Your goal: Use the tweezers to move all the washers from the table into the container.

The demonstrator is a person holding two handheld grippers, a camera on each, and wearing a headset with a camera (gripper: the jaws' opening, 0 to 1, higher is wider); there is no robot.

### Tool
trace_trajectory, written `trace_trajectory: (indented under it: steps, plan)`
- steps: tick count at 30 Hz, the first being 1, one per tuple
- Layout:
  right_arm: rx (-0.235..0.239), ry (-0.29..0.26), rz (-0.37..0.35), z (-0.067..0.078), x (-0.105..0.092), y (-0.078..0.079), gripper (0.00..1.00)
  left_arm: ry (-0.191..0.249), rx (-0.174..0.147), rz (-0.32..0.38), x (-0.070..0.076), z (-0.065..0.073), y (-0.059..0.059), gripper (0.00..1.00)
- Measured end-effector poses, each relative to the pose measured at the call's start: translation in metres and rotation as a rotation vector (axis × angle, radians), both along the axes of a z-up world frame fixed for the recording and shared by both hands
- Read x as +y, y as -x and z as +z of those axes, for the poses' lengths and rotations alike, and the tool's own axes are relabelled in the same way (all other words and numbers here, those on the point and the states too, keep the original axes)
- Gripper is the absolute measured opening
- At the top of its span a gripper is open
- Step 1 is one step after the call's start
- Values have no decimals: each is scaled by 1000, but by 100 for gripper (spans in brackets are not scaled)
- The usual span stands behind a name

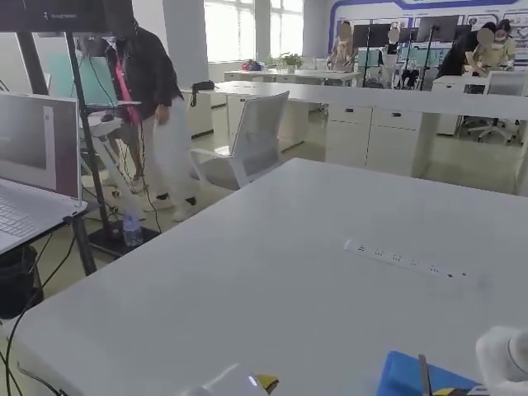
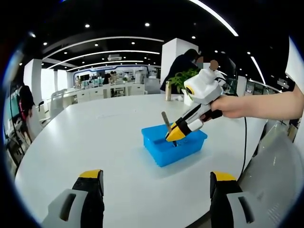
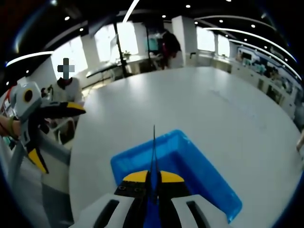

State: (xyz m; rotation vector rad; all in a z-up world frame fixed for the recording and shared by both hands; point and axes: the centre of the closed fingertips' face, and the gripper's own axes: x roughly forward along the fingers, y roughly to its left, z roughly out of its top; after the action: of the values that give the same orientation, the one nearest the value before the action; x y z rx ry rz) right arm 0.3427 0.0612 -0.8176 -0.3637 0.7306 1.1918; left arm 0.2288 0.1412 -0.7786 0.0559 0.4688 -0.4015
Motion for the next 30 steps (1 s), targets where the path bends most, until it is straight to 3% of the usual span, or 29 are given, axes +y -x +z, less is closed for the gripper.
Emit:
trace_trajectory:
  steps: [13,18,21,30]
  plan:
    - [-5,13,4,-5,0,2,3,-3,1,-5,0,0,0,94]
    - [-32,22,44,-5,-2,6,4,-1,-4,1,-1,3,0,93]
    - [-37,-20,40,1,1,5,4,6,-5,-1,-2,4,0,93]
    - [-63,-43,15,16,-4,-3,3,9,-5,-4,-4,4,0,93]
